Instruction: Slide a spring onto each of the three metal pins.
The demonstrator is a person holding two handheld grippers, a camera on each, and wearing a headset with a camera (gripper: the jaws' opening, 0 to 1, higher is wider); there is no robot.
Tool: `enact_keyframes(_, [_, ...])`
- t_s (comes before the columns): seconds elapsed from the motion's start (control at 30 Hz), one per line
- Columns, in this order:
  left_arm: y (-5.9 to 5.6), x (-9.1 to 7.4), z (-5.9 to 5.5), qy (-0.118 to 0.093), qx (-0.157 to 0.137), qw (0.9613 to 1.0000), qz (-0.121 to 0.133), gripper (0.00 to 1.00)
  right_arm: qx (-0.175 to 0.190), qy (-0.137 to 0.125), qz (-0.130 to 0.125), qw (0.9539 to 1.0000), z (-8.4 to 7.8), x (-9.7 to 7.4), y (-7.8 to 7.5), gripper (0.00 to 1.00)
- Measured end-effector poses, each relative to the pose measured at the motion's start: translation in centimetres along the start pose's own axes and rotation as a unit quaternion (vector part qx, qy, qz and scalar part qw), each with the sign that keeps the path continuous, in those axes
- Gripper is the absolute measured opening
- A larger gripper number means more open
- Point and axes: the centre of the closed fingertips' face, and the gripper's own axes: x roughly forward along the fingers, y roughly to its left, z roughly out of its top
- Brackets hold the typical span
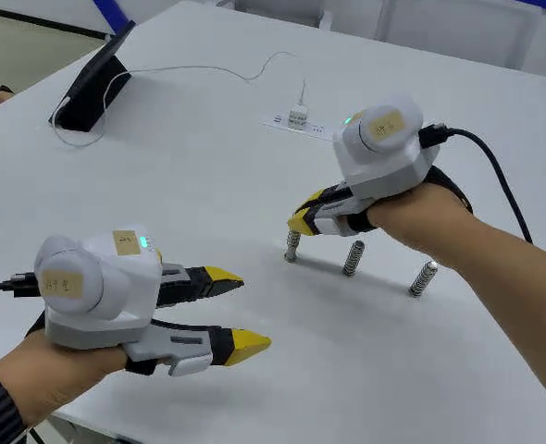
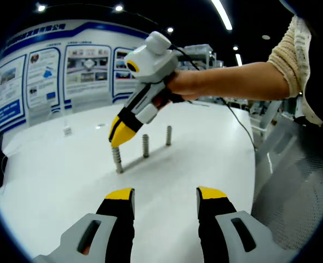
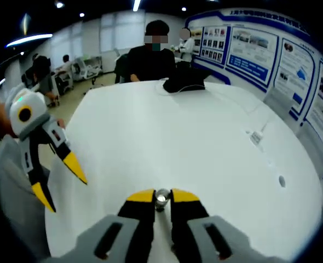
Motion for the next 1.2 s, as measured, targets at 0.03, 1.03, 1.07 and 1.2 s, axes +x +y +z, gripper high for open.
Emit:
enact_keyframes(0.03, [0.0, 0.0, 0.0, 0.000, 0.000, 1.0000, 0.000, 0.46, 0.001, 0.001, 0.000, 1.0000, -0.1, 0.1, 0.0, 0.12])
enact_keyframes(1.03, [0.3, -0.1, 0.2, -0.001, 0.000, 1.0000, 0.004, 0.47, 0.001, 0.018, -0.007, 0.9998, -2.1, 1.0, 0.4, 0.16])
enact_keyframes(1.07, [0.3, -0.1, 0.2, -0.002, -0.001, 1.0000, 0.004, 0.47, 0.001, 0.018, -0.008, 0.9998, -2.3, 0.9, 0.2, 0.16])
enact_keyframes(1.2, [0.4, -0.1, 0.4, -0.002, -0.001, 1.0000, 0.005, 0.48, 0.005, 0.016, -0.012, 0.9998, -2.7, 0.3, 0.2, 0.17])
